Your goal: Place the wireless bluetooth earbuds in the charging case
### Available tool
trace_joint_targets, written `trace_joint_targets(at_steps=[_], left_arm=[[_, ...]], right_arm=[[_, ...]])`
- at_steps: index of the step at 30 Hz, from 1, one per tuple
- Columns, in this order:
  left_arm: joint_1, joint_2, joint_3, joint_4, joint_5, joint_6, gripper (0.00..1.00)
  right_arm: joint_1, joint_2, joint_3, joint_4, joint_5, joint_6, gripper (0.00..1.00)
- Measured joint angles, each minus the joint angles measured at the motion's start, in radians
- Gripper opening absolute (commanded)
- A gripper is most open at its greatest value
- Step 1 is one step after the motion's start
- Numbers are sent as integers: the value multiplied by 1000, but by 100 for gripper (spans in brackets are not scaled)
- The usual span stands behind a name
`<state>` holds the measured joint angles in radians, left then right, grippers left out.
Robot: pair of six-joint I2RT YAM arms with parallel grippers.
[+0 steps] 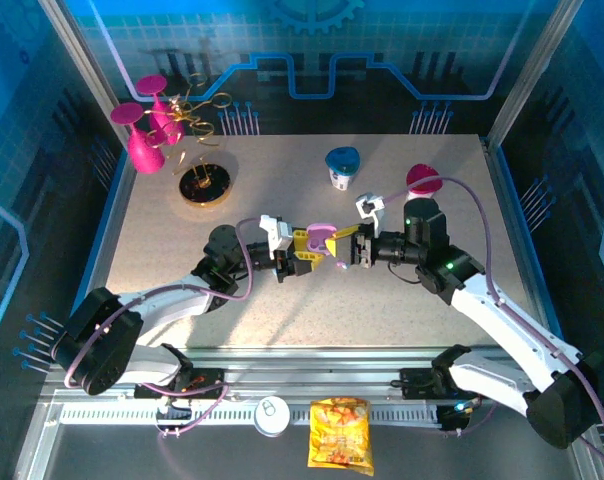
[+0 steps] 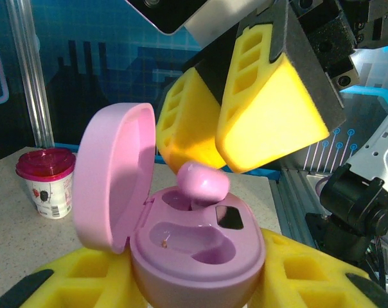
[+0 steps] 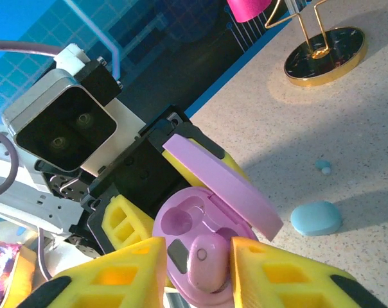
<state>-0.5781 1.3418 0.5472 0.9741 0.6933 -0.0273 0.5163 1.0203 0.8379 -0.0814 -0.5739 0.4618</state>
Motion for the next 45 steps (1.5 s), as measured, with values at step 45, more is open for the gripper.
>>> trace_joint_targets(at_steps=[45], left_arm=[[27, -45, -43, 72, -1, -25, 19]], right_arm=[[-93, 576, -21, 7, 372, 54, 58]])
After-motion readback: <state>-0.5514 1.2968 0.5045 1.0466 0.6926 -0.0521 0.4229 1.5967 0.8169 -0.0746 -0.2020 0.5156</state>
